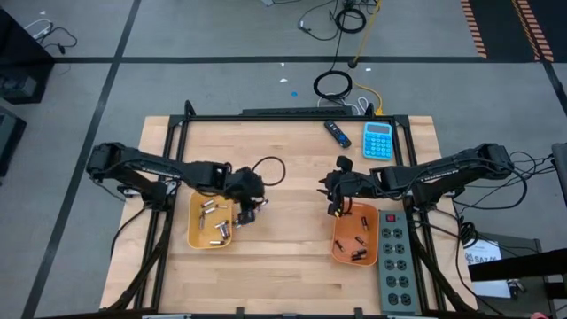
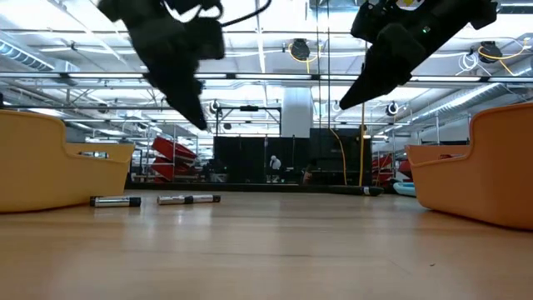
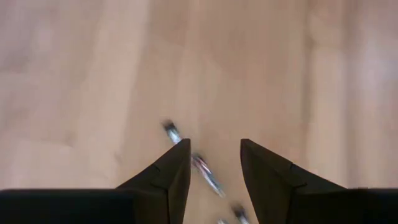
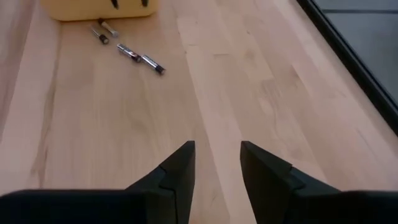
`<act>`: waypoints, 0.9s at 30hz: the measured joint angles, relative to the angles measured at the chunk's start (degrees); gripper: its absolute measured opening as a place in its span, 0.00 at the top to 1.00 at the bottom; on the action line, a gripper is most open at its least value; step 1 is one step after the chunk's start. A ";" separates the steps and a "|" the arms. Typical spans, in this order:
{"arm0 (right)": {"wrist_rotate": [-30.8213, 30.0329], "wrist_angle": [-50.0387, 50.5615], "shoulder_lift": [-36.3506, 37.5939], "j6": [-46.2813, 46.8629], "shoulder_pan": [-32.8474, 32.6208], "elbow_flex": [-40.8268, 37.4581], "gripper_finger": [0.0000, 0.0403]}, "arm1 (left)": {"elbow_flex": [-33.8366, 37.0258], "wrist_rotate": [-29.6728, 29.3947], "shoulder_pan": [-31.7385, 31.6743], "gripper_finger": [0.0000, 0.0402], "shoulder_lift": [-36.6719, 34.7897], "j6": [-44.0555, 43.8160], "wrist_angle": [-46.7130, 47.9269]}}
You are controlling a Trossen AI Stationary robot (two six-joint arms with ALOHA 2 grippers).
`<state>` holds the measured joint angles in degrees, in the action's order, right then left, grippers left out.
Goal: Sort batteries
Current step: Put the silver battery into the yellow bin
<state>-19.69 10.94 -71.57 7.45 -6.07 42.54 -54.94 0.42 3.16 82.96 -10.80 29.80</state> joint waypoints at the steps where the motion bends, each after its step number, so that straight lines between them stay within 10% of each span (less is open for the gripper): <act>1: 0.05 0.28 0.00 0.48 0.01 0.00 0.71 | 0.00 -1.46 -0.02 0.63 1.02 0.56 -1.49; 19: 0.10 1.33 0.00 1.94 -0.43 -0.02 0.71 | 0.07 -6.67 -1.40 0.37 16.98 -2.89 -5.48; 27: 0.10 1.35 0.00 1.96 -0.43 -0.02 0.71 | -0.09 -6.01 -1.53 0.60 20.51 0.81 -7.48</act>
<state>-19.59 12.29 -71.57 9.41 -6.50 42.52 -55.02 -5.59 1.63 103.47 -10.00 22.32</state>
